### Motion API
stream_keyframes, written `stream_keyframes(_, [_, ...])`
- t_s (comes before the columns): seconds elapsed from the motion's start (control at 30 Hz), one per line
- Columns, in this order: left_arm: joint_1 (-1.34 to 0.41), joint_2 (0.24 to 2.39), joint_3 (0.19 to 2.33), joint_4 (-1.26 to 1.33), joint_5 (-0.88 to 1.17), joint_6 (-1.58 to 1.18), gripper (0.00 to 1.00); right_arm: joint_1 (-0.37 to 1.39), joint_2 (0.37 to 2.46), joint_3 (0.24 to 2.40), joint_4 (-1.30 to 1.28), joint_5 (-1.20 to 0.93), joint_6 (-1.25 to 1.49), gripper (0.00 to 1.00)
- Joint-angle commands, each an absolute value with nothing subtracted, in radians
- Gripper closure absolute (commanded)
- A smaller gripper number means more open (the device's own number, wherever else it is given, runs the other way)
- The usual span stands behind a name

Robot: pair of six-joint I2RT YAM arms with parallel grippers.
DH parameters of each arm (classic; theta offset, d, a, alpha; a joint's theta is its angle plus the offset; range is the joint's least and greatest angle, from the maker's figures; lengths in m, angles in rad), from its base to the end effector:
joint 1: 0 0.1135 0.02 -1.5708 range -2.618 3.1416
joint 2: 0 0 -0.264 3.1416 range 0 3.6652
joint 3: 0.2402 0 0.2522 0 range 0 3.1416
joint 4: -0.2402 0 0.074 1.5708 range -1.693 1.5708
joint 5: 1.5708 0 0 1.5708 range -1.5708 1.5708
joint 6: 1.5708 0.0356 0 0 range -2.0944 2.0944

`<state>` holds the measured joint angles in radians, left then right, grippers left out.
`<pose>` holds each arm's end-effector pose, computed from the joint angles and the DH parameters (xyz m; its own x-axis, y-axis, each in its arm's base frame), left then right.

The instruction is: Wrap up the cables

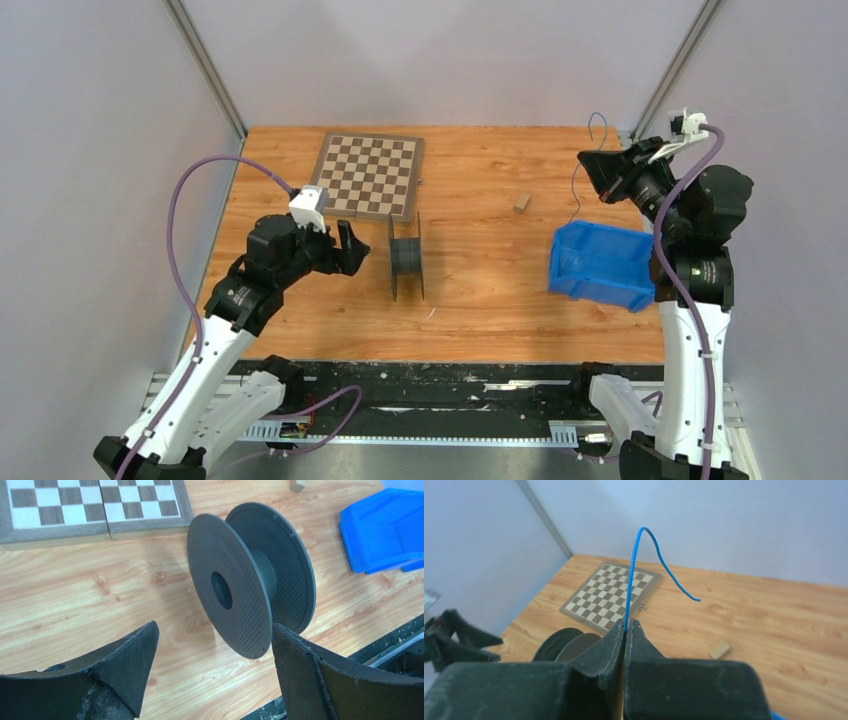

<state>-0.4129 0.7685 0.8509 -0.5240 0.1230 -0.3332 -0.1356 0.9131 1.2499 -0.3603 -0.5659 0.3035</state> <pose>0.1523 -0.0715 0.3302 -0.5334 -0.1207 -0.8372 0.3443 0.8731 -0.3452 0.1750 -0.0046 0.4576 -0.1468 0.2747 -0.9503 -0.3910 0.8663 0.3108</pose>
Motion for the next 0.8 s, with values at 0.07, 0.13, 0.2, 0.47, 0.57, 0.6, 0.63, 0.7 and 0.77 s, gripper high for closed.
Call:
stream_keyframes(0.07, [-0.417, 0.740, 0.870, -0.431, 0.098, -0.278, 0.09, -0.124, 0.945, 1.374, -0.159, -0.898, 0.254, 1.00])
stream_keyframes(0.13, [-0.417, 0.724, 0.889, -0.413, 0.152, -0.265, 0.09, -0.122, 0.973, 1.392, -0.100, -1.035, 0.259, 1.00])
stream_keyframes(0.2, [-0.417, 0.689, 0.889, -0.354, 0.247, -0.249, 0.10, -0.101, 0.996, 1.384, -0.028, -1.154, 0.259, 1.00])
stream_keyframes(0.47, [-0.416, 0.601, 0.915, -0.219, 0.467, -0.215, 0.12, 0.141, 1.103, 1.374, -0.015, -1.331, 0.293, 1.00])
stream_keyframes(0.57, [-0.417, 0.637, 0.989, -0.288, 0.483, -0.208, 0.14, 0.227, 1.130, 1.340, -0.015, -1.315, 0.314, 1.00])
stream_keyframes(0.6, [-0.417, 0.667, 1.025, -0.325, 0.523, -0.201, 0.16, 0.258, 1.144, 1.327, -0.016, -1.318, 0.320, 1.00])
stream_keyframes(0.63, [-0.417, 0.694, 1.037, -0.337, 0.545, -0.200, 0.18, 0.292, 1.155, 1.313, -0.019, -1.322, 0.323, 1.00])
stream_keyframes(0.7, [-0.417, 0.719, 1.055, -0.335, 0.605, -0.203, 0.21, 0.346, 1.168, 1.269, -0.021, -1.311, 0.323, 1.00])
stream_keyframes(0.77, [-0.417, 0.731, 1.046, -0.298, 0.660, -0.211, 0.22, 0.399, 1.168, 1.214, -0.021, -1.282, 0.311, 1.00])
